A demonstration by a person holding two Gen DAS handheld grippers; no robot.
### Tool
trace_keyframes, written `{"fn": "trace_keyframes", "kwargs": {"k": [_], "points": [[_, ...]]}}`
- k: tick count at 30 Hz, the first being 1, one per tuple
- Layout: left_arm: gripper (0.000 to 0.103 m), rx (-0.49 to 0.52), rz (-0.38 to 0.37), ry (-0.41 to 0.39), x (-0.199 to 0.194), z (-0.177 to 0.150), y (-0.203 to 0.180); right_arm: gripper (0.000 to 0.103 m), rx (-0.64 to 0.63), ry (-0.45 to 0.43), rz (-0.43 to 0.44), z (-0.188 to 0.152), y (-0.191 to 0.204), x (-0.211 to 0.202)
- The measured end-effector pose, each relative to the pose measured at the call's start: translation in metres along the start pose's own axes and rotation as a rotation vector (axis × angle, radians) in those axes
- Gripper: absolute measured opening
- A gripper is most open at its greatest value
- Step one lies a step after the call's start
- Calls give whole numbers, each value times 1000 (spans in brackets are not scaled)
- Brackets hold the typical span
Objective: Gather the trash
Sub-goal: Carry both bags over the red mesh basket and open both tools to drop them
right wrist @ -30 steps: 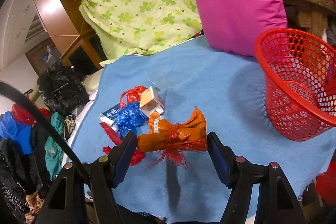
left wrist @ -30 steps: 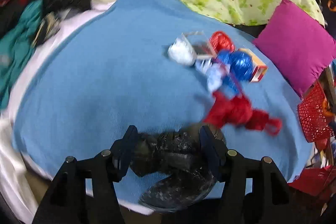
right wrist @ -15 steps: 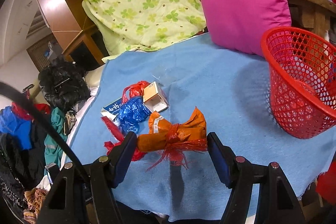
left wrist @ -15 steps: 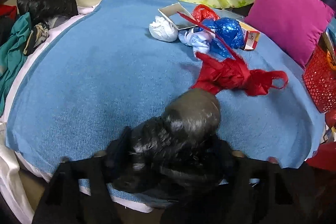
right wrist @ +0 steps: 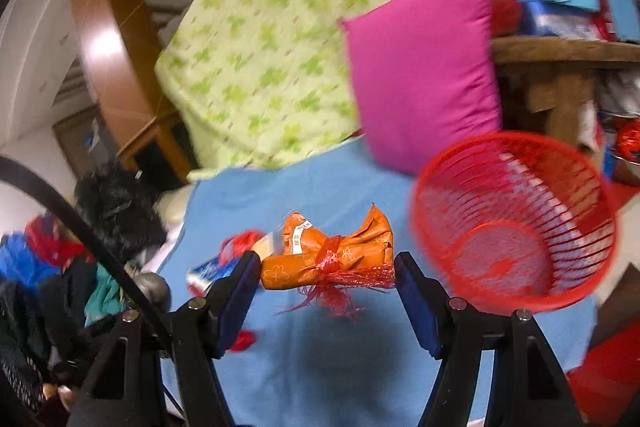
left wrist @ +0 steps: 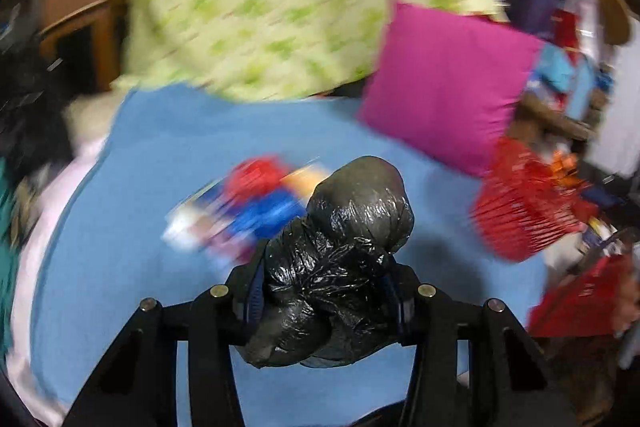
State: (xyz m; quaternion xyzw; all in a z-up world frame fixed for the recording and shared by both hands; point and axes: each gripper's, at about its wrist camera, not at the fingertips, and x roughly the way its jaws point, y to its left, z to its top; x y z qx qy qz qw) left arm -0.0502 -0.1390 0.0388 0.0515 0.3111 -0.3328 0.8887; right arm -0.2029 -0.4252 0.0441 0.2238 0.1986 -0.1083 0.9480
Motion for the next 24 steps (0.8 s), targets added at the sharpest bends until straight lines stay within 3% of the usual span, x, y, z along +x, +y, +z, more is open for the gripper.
{"fn": "trace_keyframes", "kwargs": {"k": [7,11,14,17,24], "points": [[52,149,-262,44,47,72,-133,72,142,-41,-90,29,-94,-39],[54,179,-343,109,86,93,-190,73,223,-31,-101,37,-134,-46],[56,185,-363,151,110,99,-218,73,265,-23,-90,40,-157,-45],[65,178,-378,196,132,104,-238,73,304,10,-80,41,-171,-38],[66,114,-372,214,138,107,-232,75,365,10,-55,37,-184,-27]]}}
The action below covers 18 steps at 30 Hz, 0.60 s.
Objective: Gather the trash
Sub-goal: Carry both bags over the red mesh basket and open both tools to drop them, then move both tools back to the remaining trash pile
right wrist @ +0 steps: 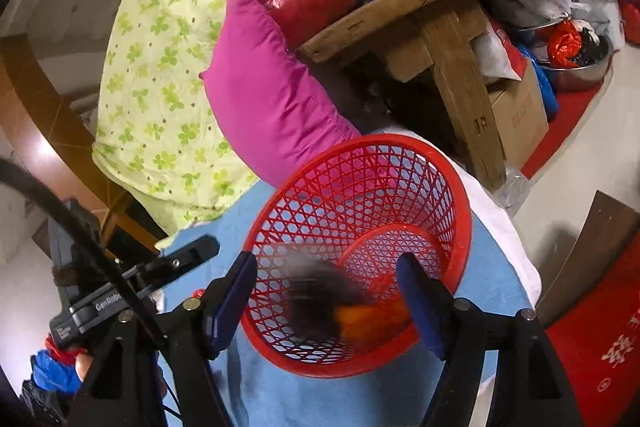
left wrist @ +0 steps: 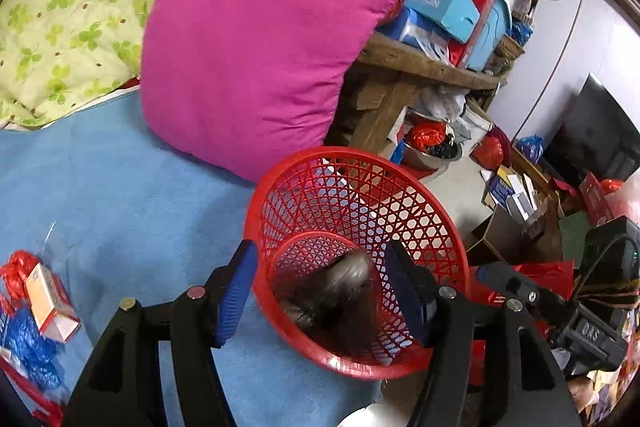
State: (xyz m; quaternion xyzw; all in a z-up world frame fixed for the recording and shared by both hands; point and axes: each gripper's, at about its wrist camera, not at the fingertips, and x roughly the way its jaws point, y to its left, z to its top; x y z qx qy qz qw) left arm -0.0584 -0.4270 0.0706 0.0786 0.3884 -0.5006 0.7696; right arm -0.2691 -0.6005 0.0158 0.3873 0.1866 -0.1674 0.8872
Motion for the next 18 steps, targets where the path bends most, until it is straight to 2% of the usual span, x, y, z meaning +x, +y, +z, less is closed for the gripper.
{"fn": "trace_keyframes", "kwargs": {"k": [4,8,13,18], "points": [[67,-6,32,-61,-39,-21,18,75,-49,-64,10,-8,13,-15],[67,-32,128,-112,-90,-59,55,75,-109,-106,43,-19,34,-34],[67,-120,349,-138,-165,-131,132,75,-211,-105,115,-39,79,-43],[67,-254,588,-137,-236,-206,206,75,-299,12,190,-74,136,-16]]}}
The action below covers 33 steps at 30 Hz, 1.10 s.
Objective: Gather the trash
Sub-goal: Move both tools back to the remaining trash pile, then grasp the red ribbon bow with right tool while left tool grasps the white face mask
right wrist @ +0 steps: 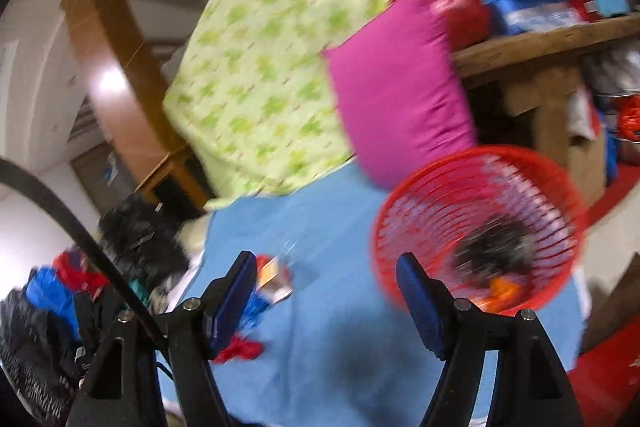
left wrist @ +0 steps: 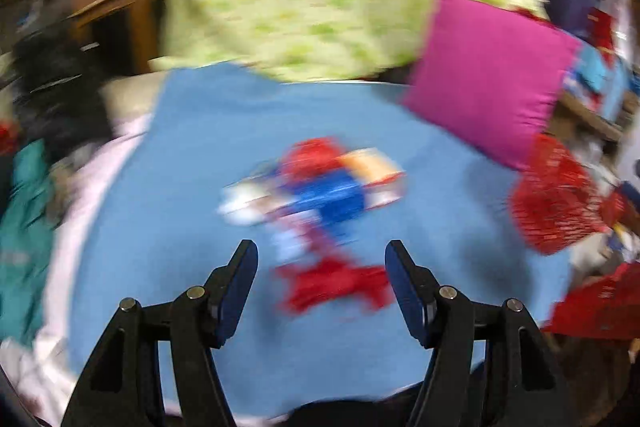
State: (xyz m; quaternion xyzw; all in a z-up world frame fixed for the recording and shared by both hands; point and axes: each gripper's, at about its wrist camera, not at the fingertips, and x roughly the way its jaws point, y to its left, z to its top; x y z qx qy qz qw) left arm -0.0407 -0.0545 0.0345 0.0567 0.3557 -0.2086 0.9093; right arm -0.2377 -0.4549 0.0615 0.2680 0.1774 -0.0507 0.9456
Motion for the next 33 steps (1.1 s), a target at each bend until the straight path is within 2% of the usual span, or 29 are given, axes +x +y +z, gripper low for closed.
{"fn": "trace_keyframes", "kwargs": {"k": [3,5,9,14,17,20,26,30,31,33], "points": [[67,-54,71,-1,-11,-19,45,75,-38,82,32,-16,30,31],[67,-99,86,1,-14,-29,67,75,-64,158,74,-31,54,58],[67,-174,59,17,-7,-46,94,75,-94,300,137,-60,91,109],[67,-200,24,40,7,-58,95,75,-101,460,173,-101,114,167],[67,-204,11,51,12,-64,100,75,-136,513,157,-117,125,199],[67,-207,13,58,15,-69,107,75,-185,529,164,-126,137,228],[67,-250,13,85,25,-78,126,75,-296,578,228,-149,166,279],[67,-265,17,96,31,-78,133,75,-370,660,221,-173,176,313],[67,-266,16,95,32,-76,133,74,-393,681,207,-181,178,319],[67,-260,14,94,34,-72,133,61,-436,700,190,-193,180,323]]}}
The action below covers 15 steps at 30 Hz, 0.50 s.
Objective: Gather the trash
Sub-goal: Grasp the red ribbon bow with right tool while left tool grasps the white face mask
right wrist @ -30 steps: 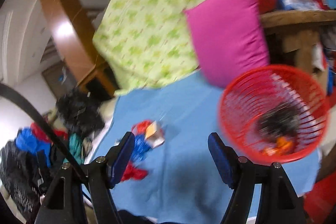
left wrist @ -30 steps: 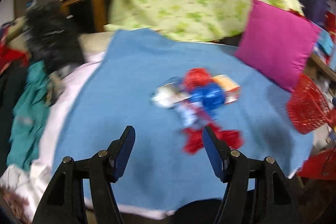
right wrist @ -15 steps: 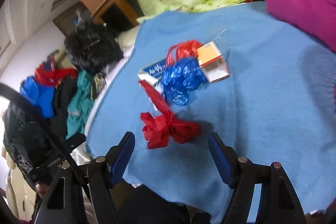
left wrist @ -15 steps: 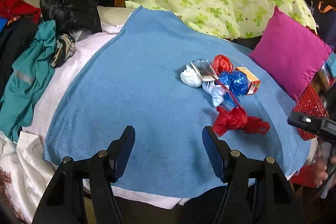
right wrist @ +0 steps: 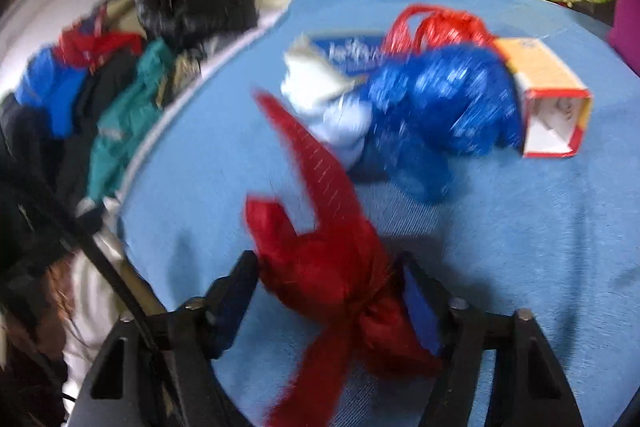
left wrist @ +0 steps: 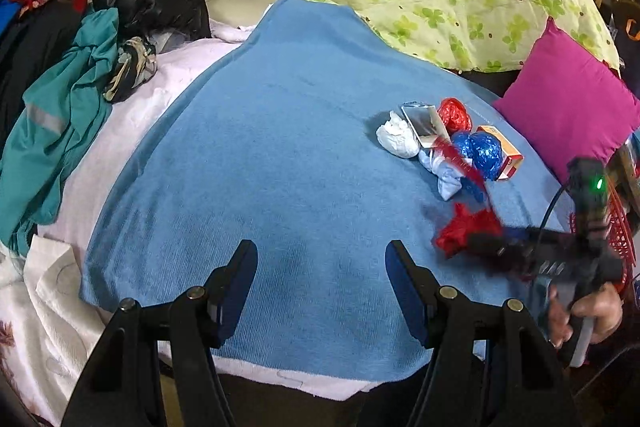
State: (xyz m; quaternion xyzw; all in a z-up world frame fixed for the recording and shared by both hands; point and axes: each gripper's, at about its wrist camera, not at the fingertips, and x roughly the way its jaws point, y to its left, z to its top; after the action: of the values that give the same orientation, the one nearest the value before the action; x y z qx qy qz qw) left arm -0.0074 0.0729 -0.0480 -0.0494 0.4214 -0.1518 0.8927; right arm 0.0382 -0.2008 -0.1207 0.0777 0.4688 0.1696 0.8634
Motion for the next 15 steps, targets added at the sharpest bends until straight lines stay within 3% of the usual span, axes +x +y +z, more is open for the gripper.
{"fn": "trace_keyframes", "kwargs": {"k": [3,15], "points": [[67,20,-12,2,6,9,-7,56,-28,-28,-5,-8,2,-5],[67,104,-171,105,95,55,-101,56,192,-183,-70,-47,-68,-96]]}}
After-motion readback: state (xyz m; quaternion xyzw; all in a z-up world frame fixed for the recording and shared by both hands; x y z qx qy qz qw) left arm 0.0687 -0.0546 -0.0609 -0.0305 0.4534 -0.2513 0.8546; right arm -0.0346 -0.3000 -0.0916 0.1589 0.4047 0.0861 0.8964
